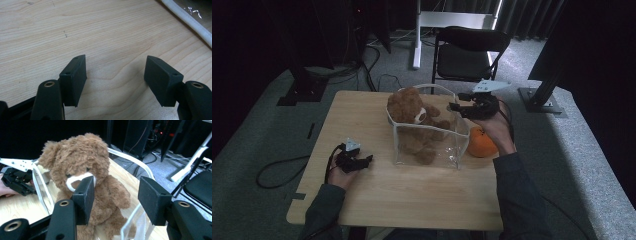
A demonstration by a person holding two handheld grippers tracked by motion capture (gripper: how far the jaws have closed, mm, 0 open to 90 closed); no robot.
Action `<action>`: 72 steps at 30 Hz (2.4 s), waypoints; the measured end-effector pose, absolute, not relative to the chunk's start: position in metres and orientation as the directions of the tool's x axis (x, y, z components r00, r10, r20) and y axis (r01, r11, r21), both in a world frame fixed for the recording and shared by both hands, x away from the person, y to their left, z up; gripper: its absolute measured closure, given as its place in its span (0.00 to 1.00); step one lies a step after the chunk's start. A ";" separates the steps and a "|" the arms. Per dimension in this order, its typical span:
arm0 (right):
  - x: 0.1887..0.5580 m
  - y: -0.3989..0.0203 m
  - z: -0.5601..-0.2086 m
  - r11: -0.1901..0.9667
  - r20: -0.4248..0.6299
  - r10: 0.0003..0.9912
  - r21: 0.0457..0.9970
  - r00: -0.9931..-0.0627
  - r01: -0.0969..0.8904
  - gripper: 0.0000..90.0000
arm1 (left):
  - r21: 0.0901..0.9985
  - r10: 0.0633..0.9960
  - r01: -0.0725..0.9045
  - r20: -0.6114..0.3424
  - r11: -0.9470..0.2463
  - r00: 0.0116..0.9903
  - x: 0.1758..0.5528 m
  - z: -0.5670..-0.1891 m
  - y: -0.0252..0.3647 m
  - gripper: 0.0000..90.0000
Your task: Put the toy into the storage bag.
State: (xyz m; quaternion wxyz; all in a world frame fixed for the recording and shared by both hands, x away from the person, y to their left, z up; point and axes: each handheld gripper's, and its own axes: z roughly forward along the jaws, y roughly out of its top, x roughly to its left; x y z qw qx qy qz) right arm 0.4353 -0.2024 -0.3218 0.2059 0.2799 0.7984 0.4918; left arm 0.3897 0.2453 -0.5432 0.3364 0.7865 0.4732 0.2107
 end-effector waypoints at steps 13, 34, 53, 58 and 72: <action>0.418 -0.237 -0.334 0.318 -0.043 0.708 0.911 -0.705 0.263 0.50 | 0.727 0.886 0.603 0.013 -0.327 0.464 0.390 -0.543 0.245 0.39; 0.407 -0.271 -0.372 0.269 0.015 0.773 0.898 -0.634 0.349 0.46 | 0.729 0.887 0.603 0.012 -0.325 0.462 0.390 -0.543 0.245 0.39; 0.411 -0.285 -0.413 0.262 0.039 0.827 0.857 -0.561 0.444 0.46 | 0.728 0.887 0.604 0.012 -0.324 0.461 0.389 -0.543 0.245 0.39; 0.412 -0.289 -0.421 0.258 0.040 0.839 0.849 -0.543 0.461 0.46 | 0.729 0.888 0.604 0.012 -0.323 0.460 0.389 -0.543 0.245 0.39; 0.418 -0.304 -0.439 0.226 0.054 0.879 0.827 -0.474 0.514 0.43 | 0.729 0.888 0.603 0.012 -0.323 0.461 0.389 -0.543 0.245 0.39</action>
